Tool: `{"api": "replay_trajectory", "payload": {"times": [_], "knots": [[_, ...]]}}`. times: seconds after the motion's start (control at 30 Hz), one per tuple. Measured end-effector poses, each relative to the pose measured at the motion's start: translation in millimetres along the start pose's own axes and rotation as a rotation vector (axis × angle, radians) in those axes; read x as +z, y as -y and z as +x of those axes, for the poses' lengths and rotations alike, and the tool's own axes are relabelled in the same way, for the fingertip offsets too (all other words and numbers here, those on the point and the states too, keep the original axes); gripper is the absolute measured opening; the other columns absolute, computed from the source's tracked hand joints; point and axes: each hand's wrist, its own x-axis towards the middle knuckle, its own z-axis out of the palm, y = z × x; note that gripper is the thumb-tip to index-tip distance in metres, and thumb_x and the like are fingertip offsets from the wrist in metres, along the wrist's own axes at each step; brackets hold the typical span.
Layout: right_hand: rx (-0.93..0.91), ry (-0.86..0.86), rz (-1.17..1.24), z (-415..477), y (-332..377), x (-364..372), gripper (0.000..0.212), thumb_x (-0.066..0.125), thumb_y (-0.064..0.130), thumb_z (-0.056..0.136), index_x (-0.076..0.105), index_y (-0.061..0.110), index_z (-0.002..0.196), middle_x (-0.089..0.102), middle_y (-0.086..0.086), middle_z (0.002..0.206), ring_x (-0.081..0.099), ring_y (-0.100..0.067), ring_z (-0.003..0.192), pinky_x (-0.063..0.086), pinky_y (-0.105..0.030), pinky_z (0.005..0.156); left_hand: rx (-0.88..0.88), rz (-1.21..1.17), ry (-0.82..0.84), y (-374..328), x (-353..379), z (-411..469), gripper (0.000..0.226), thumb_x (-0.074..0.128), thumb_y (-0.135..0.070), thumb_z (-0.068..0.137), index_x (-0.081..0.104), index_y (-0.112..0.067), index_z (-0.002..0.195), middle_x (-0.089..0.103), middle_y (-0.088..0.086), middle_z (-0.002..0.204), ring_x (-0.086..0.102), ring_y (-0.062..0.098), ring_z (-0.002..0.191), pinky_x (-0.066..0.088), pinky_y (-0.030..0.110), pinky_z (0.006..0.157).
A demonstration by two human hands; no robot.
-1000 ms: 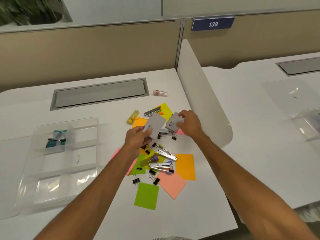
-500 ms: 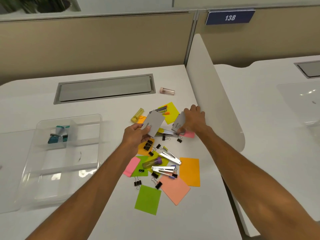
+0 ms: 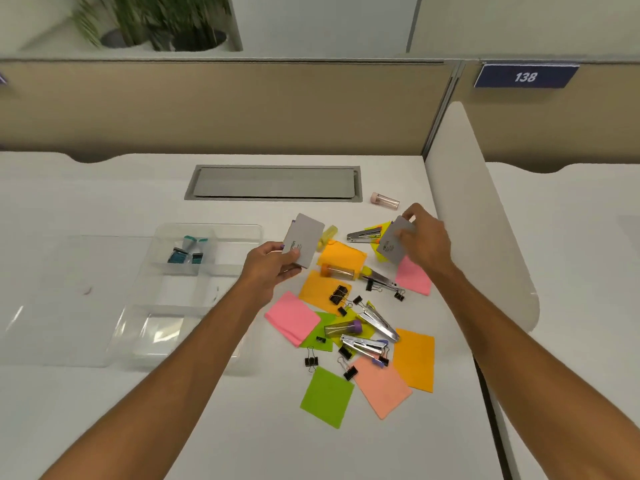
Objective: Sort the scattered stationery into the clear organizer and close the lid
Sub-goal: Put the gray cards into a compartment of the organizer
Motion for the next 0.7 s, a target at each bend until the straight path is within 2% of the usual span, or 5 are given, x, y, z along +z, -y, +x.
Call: {"api": "replay_trajectory", "payload": {"times": [0.2,0.37,0.47,0.53,0.7], "knots": [[-0.128,0.054,0.315,-19.5,62.2,28.8,0.024,0.059,0.008,0.084,0.057,0.016,0.107,0.064,-0.006,0.089,0.062,-0.025,0.082,0.048,-0.028,0.059,0.153,0.258,-0.266,-29.5,-78.1,-0.9,0.024,0.074,-0.005,0.083,0.058,-0.011,0.1,0.065,0.006,0.087,0.067,0.016,0.073,0.058,0.022,0.052],[-0.129,0.145,0.39,-37.7,106.6,62.9,0.039,0.063,0.011,0.087,0.057,0.026,0.123,0.064,-0.005,0.087,0.062,-0.02,0.082,0.05,-0.03,0.073,0.243,0.646,-0.36,-49.5,-129.4,16.3,0.025,0.077,-0.014,0.081,0.068,-0.01,0.103,0.068,0.013,0.1,0.067,0.03,0.091,0.059,0.042,0.08],[-0.159,0.15,0.387,-47.7,125.7,78.9,0.028,0.064,0.011,0.084,0.064,0.025,0.109,0.06,0.008,0.077,0.059,-0.013,0.075,0.044,-0.02,0.061,0.303,0.859,-0.359,-56.0,-136.6,30.6,0.024,0.076,-0.017,0.08,0.07,-0.015,0.103,0.069,0.011,0.106,0.065,0.031,0.096,0.055,0.037,0.084],[-0.128,0.145,0.43,-54.6,135.0,87.1,0.025,0.066,0.01,0.083,0.064,0.025,0.103,0.063,0.003,0.075,0.061,-0.014,0.072,0.042,-0.015,0.054,0.333,0.984,-0.315,-59.1,-136.6,42.3,0.023,0.073,-0.017,0.083,0.07,-0.018,0.106,0.068,0.011,0.11,0.063,0.03,0.098,0.051,0.034,0.083],[-0.077,0.134,0.541,-68.1,148.9,99.6,0.018,0.069,0.013,0.087,0.057,0.019,0.098,0.071,-0.018,0.081,0.07,-0.029,0.082,0.052,-0.042,0.065,0.381,1.211,-0.112,-60.6,-135.4,75.3,0.022,0.069,-0.014,0.086,0.068,-0.016,0.108,0.065,0.013,0.115,0.059,0.03,0.103,0.051,0.038,0.087]]}}
